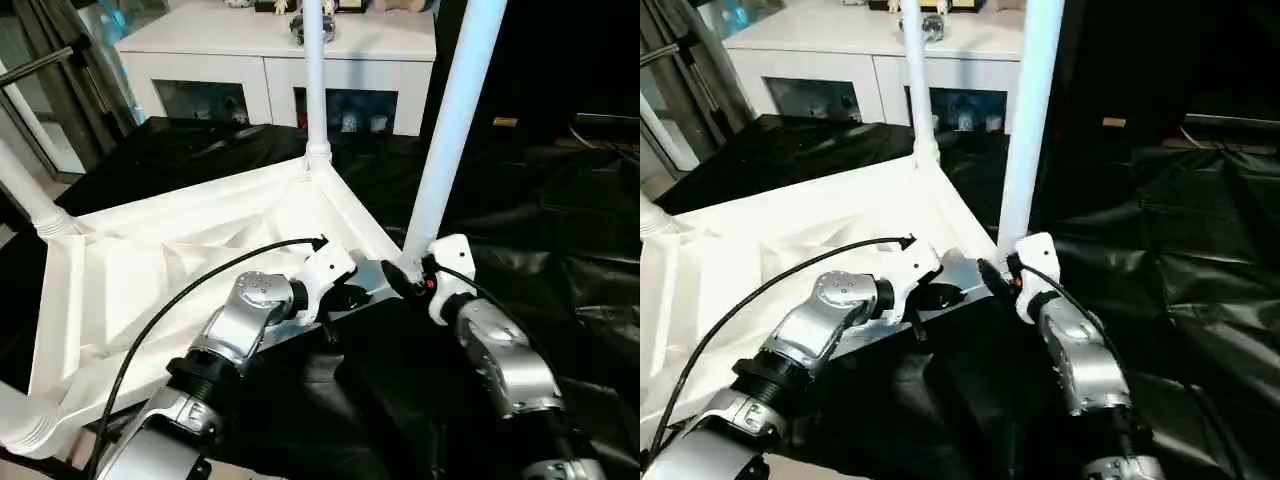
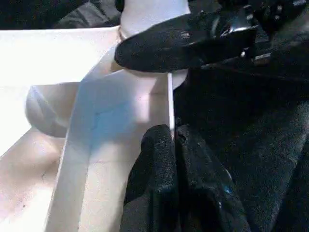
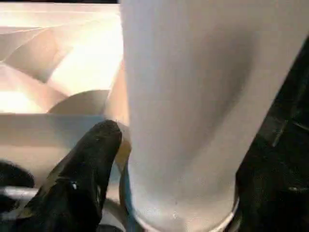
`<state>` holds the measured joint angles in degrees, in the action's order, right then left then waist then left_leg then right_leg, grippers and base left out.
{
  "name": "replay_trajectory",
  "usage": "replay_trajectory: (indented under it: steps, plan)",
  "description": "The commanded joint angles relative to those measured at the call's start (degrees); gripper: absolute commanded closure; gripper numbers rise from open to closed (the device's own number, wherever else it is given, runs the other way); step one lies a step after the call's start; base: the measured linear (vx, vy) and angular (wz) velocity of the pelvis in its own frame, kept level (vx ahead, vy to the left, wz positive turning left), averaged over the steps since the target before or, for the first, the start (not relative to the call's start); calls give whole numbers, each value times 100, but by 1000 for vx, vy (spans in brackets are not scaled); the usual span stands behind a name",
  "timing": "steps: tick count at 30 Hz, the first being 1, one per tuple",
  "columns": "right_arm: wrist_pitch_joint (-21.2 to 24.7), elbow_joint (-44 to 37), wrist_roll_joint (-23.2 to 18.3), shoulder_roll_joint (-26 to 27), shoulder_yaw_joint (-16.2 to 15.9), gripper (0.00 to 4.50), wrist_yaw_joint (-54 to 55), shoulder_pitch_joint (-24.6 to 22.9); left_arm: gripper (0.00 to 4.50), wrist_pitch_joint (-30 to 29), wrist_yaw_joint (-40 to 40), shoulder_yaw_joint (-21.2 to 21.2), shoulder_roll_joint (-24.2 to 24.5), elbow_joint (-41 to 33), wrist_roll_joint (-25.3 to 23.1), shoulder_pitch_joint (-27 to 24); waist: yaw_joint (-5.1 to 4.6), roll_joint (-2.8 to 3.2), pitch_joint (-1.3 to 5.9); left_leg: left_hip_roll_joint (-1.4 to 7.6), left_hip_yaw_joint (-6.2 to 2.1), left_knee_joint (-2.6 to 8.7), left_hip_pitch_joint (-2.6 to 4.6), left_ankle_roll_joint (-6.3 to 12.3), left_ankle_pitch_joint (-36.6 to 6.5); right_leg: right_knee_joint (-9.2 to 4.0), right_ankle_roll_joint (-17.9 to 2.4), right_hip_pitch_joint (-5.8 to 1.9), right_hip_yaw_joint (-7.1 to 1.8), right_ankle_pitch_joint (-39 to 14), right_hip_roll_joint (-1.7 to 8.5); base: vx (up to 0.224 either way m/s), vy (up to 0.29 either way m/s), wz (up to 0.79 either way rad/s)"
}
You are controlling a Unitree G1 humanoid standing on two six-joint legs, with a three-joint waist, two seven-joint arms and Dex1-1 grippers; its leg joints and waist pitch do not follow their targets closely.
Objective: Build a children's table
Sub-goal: Rotate leg to tighten
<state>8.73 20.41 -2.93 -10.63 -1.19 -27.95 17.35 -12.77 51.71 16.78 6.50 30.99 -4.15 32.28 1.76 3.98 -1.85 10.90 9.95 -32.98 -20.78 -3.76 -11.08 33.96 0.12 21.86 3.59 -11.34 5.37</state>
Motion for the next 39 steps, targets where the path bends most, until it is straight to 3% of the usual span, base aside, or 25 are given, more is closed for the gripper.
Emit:
replay_trajectory:
  steps: [1, 5, 8, 11, 12, 13, 14, 19, 24, 31, 34, 38, 39]
  plan:
    - [87, 69, -71, 134, -558, 102, -468, -122, 450, 150, 189, 253, -93, -177, 88, 44, 30, -91, 277, 182, -53, 400, -17, 352, -1227, -456, -1141, -217, -212, -1133, 285, 0, 0, 0]
    - [-130, -125, -282, -299, -449, 102, -1078, -133, 450, 284, 575, 260, 140, -249, 152, 23, 57, -82, 310, 177, -34, 327, -41, 611, -661, -354, -1432, -246, -193, -231, 274, 0, 0, 0]
    - [16, -407, -562, -613, -428, 102, -1784, -231, 450, 369, 933, 274, 322, -270, 222, 15, 106, -87, 332, 185, -32, 282, -34, 830, -502, -293, -1575, -266, -199, 258, 269, 0, 0, 0]
    - [309, -748, -876, -1079, -551, 102, -2793, -408, 450, 458, 1504, 293, 543, -312, 373, 8, 172, -89, 312, 205, -16, 281, -24, 888, -598, -303, -1589, -264, -183, 34, 264, 0, 0, 0]
    - [340, -777, -910, -1135, -567, 102, -2907, -424, 450, 462, 1575, 298, 571, -318, 389, 9, 193, -112, 310, 212, -14, 288, -13, 874, -623, -311, -1581, -265, -182, -39, 258, 0, 0, 0]
    - [383, -821, -975, -1225, -601, 102, -3087, -444, 450, 478, 1684, 312, 634, -323, 397, 10, 212, -91, 305, 227, -16, 297, -10, 840, -680, -308, -1593, -246, -184, -148, 266, 0, 0, 0]
    - [414, -847, -1021, -1280, -623, 126, -3193, -455, 450, 490, 1747, 324, 675, -324, 401, 11, 218, -93, 298, 230, -19, 305, -13, 783, -752, -313, -1581, -244, -182, -274, 270, 0, 0, 0]
    - [594, -1037, -1199, -1534, -760, 152, -3694, -474, 450, 485, 2065, 376, 876, -270, 491, 37, 245, -106, 288, 229, -16, 320, -4, 606, -897, -327, -1536, -236, -199, -544, 280, 0, 0, 0]
    - [753, -1179, -1254, -1582, -821, 191, -3833, -500, 450, 519, 2144, 366, 904, -206, 472, 50, 274, -113, 310, 218, -16, 294, -10, 633, -691, -303, -1533, -243, -199, -328, 284, 0, 0, 0]
    - [949, -1311, -1347, -1512, -876, 194, -3791, -630, 450, 514, 1904, 318, 820, -149, 466, 77, 318, -101, 313, 222, -18, 292, -4, 624, -680, -301, -1529, -240, -195, -319, 281, 0, 0, 0]
    - [937, -1230, -1268, -1266, -724, 194, -3299, -686, 450, 395, 1337, 193, 627, 24, 352, 191, 322, -101, 293, 227, -15, 311, 9, 543, -804, -327, -1505, -214, -203, -517, 289, 0, 0, 0]
    - [767, -471, -663, -454, -484, 194, -1529, -477, 450, 61, 353, 12, 123, 193, 234, 363, 259, -102, 250, 203, -40, 387, 43, 173, -1287, -438, -1214, -198, -200, -1551, 306, 0, 0, 0]
    - [812, -314, -597, -282, -434, 194, -1191, -419, 450, -6, 208, 9, 4, 190, 221, 369, 225, -106, 239, 196, -44, 396, 24, 137, -1321, -440, -1185, -200, -199, -1620, 296, 0, 0, 0]
